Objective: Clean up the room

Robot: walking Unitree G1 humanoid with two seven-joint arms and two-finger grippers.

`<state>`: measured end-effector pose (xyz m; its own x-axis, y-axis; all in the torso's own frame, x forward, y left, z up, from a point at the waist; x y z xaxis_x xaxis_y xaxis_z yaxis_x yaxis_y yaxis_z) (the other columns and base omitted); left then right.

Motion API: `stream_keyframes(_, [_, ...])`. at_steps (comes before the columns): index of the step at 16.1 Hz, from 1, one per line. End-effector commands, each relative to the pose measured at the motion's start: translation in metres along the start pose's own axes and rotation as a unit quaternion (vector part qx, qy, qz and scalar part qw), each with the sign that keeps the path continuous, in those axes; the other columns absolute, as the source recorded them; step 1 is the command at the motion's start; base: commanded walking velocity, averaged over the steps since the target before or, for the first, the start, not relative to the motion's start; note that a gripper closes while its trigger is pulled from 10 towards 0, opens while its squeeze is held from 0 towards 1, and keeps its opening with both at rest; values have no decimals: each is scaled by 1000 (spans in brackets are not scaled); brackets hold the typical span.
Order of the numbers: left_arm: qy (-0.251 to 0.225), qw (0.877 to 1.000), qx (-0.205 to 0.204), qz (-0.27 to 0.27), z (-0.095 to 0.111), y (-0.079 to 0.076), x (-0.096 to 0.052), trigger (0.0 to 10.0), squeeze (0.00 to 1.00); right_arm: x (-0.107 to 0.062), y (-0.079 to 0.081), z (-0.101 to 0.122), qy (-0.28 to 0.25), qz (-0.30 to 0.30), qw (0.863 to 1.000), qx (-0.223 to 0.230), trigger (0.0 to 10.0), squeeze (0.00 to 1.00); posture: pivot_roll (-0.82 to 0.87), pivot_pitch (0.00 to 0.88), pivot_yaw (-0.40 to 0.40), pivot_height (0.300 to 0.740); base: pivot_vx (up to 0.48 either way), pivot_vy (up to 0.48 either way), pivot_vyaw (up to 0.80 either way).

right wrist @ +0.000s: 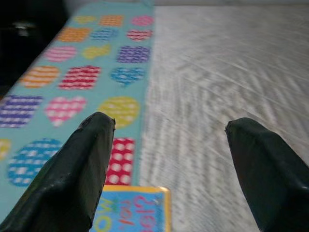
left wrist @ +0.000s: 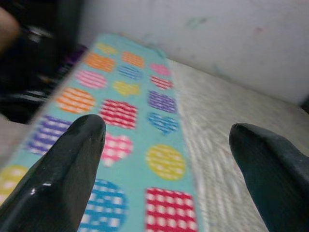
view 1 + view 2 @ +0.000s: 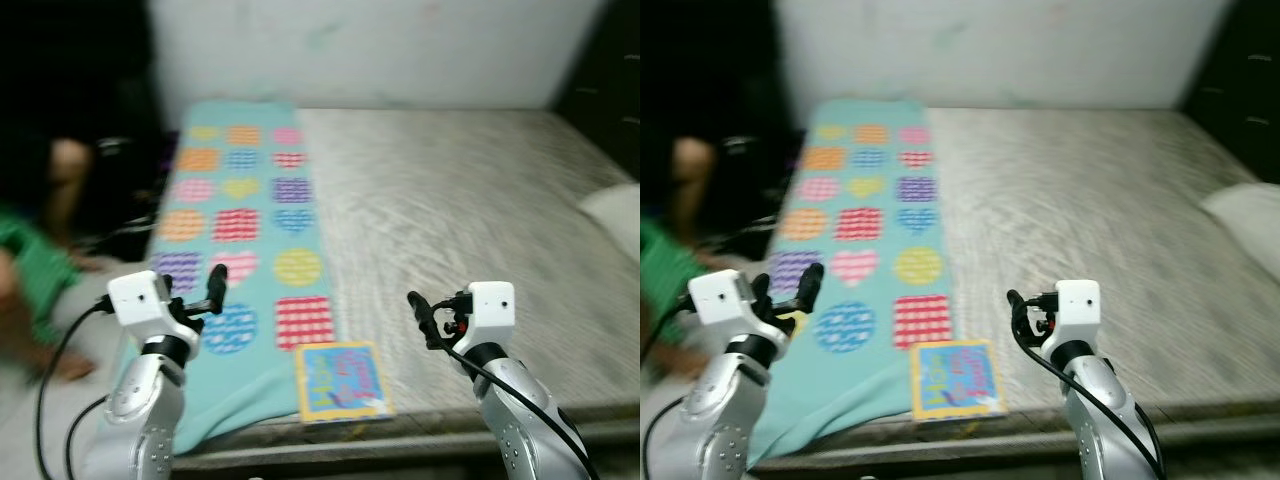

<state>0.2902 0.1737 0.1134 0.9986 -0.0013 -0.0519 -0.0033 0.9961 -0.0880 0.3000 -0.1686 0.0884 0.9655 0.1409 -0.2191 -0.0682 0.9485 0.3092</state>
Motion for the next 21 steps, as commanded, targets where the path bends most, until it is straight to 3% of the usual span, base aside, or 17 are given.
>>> stream_keyframes(1, [0, 1000, 1, -5, 0, -5, 0, 10000, 0, 1, -6, 6, -12, -8, 1000, -4, 10000, 0, -72, 46, -2, 740, 0, 0, 0])
stream_keyframes(9, [-4, 1000, 5, -6, 2, -4, 1, 10000, 0, 5, 4, 21, -42, -5, 999, 11, 10000, 0, -65, 48, -2, 740, 0, 0, 0])
stream_keyframes(17, [-7, 1000, 8, -7, 4, -5, -2, 10000, 0, -1, 7, 16, -30, 10, 999, 12, 10000, 0, -67, 52, -4, 645, 0, 0, 0])
stream_keyframes(21, [-10, 999, 22, 22, 5, 2, -4, 10000, 0, -1, 3, 14, -23, 12, 1000, 4, 10000, 0, -65, 56, -8, 640, 0, 0, 0])
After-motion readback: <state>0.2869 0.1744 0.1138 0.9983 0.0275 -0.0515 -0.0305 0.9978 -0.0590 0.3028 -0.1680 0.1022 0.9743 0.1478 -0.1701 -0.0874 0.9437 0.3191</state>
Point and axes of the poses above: a point about 5 cm out from each wrist's last joint towards the gripper, its own x axis pointing out of the wrist towards the gripper, its own z axis along the axis of the wrist's last joint, y = z × x, the point moved 4 cm from there along x, pointing out of the wrist towards the gripper, and after that the axes turned 14 degrees about x, right-handed, at the moved point
